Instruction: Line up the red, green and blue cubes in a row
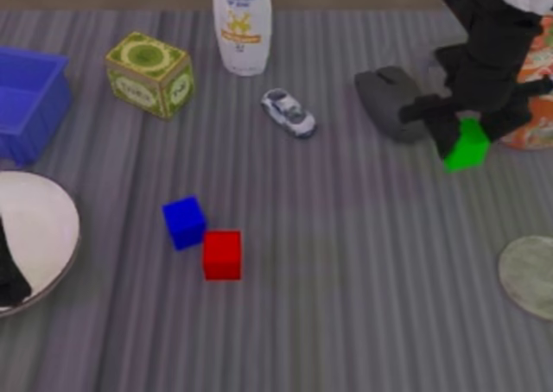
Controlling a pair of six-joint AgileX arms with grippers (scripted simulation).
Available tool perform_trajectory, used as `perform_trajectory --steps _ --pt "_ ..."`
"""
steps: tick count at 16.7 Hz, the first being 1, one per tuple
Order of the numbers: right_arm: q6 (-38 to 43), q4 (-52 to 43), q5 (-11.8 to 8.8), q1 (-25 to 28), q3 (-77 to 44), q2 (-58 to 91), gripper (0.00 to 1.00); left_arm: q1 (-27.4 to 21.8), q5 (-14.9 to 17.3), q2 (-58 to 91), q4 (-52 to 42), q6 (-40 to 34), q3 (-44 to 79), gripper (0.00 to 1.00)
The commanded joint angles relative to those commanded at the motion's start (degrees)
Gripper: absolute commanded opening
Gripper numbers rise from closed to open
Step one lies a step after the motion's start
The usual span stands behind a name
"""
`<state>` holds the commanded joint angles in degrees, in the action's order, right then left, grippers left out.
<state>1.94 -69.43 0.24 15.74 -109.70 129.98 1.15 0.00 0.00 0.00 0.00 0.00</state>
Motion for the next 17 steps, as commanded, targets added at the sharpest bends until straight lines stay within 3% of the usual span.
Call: perform_trajectory --steps 8,12,17 --pt "2.2 -1.2 0.0 1.5 -1.2 -0.2 0.0 0.0 0.0 0.0 0.0 0.0 0.0 1.0" --pt "12.8 -2.5 0.2 8.8 -2.3 0.0 0.0 0.0 0.0 0.0 0.0 0.0 0.0 1.0" --pt "32.2 -4.5 0.3 20.7 -2.7 -0.5 0.0 0.0 0.0 0.0 0.0 0.0 0.0 1.0"
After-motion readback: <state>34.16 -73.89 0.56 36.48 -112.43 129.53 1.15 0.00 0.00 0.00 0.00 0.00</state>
